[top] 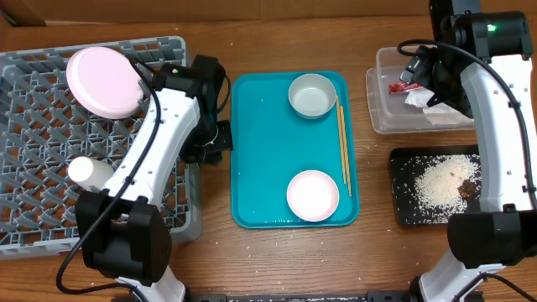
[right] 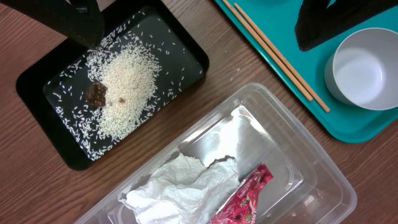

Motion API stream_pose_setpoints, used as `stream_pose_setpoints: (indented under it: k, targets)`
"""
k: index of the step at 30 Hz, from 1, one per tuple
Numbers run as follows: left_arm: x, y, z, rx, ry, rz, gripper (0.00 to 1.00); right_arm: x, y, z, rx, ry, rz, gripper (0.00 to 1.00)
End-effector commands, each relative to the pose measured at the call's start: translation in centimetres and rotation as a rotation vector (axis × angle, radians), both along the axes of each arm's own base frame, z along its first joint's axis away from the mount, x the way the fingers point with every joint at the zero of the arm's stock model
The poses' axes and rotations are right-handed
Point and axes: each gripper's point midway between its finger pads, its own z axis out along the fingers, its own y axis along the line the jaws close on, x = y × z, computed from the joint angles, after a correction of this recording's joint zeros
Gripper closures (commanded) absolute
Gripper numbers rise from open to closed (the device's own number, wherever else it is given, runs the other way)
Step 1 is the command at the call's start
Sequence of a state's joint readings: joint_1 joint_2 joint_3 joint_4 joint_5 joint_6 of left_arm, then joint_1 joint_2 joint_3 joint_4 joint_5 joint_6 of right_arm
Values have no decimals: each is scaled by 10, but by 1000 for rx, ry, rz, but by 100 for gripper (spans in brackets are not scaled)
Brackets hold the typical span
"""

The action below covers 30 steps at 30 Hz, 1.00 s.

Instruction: Sort waste into correct bins and load items into the dishwasher

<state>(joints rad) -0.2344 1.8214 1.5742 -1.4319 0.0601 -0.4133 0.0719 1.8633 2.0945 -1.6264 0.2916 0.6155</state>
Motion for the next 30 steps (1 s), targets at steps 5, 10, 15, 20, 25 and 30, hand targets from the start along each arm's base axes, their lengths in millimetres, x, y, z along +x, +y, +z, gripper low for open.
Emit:
stream_pose_setpoints:
  k: [5,10,15,20,25,30]
  targets:
    - [-18,21,-28,118,45,50,96,-1,-1,14,-2,-41,9,0]
    - [-26,29,-40,164,66,81,96,-1,-1,14,-2,-41,9,0]
    - [-29,36,-39,208,74,102,96,-1,-1,14,-2,-41,9,0]
    - [-40,43,-35,253,114,111,96,-1,-1,14,-2,-41,9,0]
    - [-50,59,-28,357,136,153,96,-1,-1,14,-2,-41,9,0]
    - [-58,74,-21,452,152,190,96,-1,-1,14,-2,-41,9,0]
